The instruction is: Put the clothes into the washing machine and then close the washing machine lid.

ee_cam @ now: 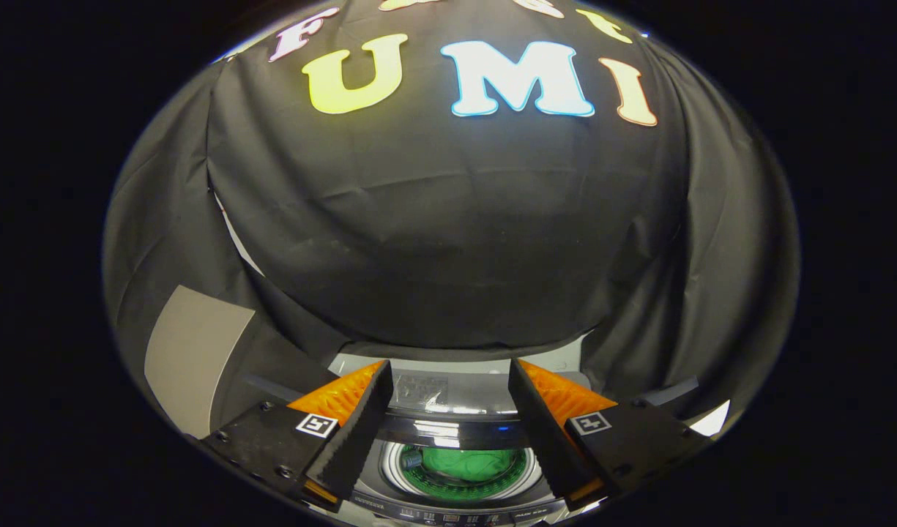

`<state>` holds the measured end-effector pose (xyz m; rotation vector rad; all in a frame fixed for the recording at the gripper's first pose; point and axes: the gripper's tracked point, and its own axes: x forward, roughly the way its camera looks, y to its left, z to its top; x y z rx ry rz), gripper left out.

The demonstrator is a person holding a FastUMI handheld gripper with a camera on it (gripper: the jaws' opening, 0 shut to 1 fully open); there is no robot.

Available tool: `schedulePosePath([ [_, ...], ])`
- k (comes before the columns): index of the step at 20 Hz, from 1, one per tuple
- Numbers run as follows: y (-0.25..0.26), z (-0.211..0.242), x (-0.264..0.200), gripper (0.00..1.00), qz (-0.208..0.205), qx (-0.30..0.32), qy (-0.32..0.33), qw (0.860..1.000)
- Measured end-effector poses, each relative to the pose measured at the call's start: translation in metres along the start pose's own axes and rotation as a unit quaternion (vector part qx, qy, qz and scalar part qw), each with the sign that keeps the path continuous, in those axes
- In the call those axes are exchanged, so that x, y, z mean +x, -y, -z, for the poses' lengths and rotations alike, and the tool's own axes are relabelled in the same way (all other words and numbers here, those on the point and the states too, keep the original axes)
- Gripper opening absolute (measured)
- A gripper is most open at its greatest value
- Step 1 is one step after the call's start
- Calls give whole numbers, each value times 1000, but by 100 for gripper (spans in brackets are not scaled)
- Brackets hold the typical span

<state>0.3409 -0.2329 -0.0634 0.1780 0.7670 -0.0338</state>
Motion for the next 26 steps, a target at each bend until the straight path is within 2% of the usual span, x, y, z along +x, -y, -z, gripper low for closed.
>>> schedulePosePath([
  [7, -3, 18, -24, 99, -9, -23, 139, 990],
  [15, -7, 70, -52, 99, -10, -29, 211, 977],
  [20, -10, 119, -59, 98, -16, -34, 232, 972],
  [23, -1, 172, -48, 98, -6, -43, 197, 979],
  [26, -5, 208, -52, 98, -8, -72, 194, 978],
])
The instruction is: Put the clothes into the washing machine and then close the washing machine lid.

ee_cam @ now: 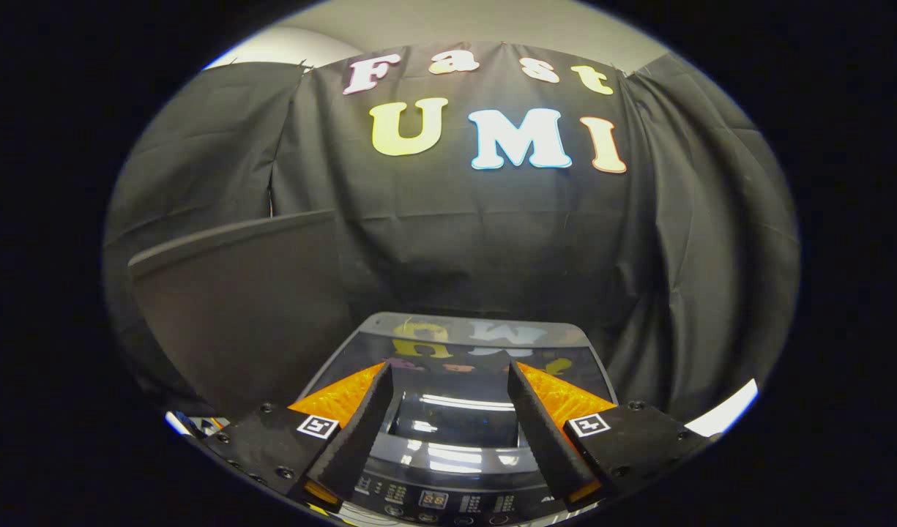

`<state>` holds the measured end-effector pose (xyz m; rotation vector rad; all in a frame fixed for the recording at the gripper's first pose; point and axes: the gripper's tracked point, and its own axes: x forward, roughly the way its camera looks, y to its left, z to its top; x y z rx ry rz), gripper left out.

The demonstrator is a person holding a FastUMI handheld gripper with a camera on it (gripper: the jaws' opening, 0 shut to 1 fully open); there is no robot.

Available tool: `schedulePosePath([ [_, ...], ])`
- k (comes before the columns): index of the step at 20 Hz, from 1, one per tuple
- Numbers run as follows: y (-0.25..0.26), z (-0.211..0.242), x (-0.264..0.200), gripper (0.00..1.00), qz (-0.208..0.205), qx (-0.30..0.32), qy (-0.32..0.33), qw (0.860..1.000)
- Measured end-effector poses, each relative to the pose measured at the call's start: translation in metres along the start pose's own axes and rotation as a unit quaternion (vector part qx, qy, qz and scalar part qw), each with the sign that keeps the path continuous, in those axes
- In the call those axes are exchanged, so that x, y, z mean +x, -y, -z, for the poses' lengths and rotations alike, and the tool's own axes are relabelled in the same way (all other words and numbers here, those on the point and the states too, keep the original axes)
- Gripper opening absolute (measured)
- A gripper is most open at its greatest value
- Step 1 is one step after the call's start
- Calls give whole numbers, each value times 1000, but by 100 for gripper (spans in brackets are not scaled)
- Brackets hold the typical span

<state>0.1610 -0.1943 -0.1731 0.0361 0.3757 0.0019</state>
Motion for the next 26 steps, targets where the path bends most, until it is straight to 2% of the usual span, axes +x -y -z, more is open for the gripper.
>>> schedulePosePath([
  [4, -18, 23, -28, 98, -18, -39, -5, 999],
  [7, -39, 17, -64, 98, -22, -52, 19, 998],
  [14, -86, -18, -160, 98, 8, -31, 94, 995],
  [20, -118, -22, -227, 98, 36, 4, 124, 992],
  [26, -141, -27, -279, 98, 64, 10, 145, 987],
])
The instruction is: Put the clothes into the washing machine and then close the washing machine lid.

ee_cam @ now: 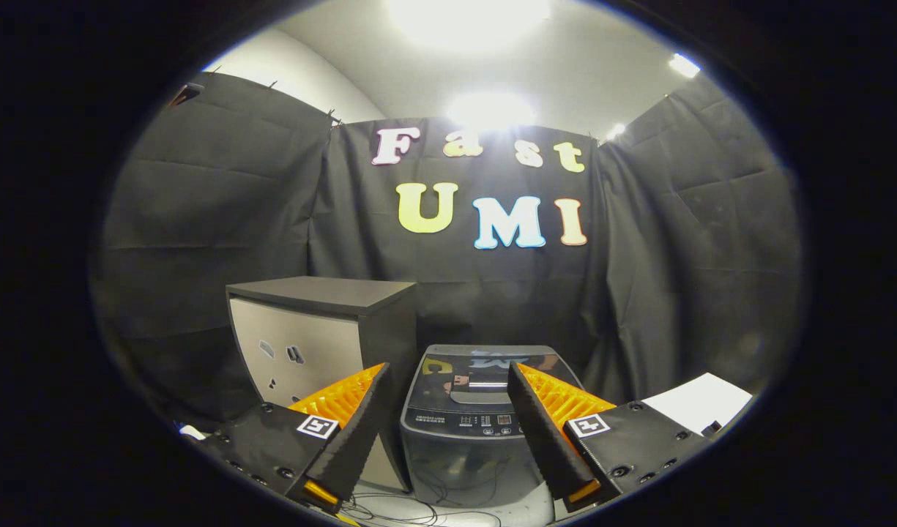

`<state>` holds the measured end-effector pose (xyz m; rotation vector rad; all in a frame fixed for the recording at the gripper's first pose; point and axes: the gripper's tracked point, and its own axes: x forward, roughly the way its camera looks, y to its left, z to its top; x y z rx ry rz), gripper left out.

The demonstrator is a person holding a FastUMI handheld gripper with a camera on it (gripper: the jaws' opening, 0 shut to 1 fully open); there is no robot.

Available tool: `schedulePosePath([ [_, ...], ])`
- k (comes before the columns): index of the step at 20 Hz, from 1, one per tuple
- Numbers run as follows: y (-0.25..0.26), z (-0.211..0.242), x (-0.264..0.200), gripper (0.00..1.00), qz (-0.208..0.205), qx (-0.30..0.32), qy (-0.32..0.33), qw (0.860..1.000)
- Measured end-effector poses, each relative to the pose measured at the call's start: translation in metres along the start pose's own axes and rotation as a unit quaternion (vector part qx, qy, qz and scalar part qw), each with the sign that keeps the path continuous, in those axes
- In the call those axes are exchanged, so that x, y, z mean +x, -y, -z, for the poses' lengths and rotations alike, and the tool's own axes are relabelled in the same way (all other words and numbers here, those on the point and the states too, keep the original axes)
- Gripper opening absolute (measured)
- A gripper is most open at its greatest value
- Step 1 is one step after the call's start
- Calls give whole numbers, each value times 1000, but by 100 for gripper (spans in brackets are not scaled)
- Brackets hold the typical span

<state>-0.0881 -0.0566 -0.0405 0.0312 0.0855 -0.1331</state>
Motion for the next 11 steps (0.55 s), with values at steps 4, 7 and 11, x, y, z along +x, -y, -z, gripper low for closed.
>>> schedulePosePath([
  [4, 5, -10, -16, 98, 6, -19, 19, 1000],
  [7, 12, -10, -20, 98, 18, -11, 22, 1000],
  [11, 14, -16, -23, 98, 28, -8, 32, 999],
])
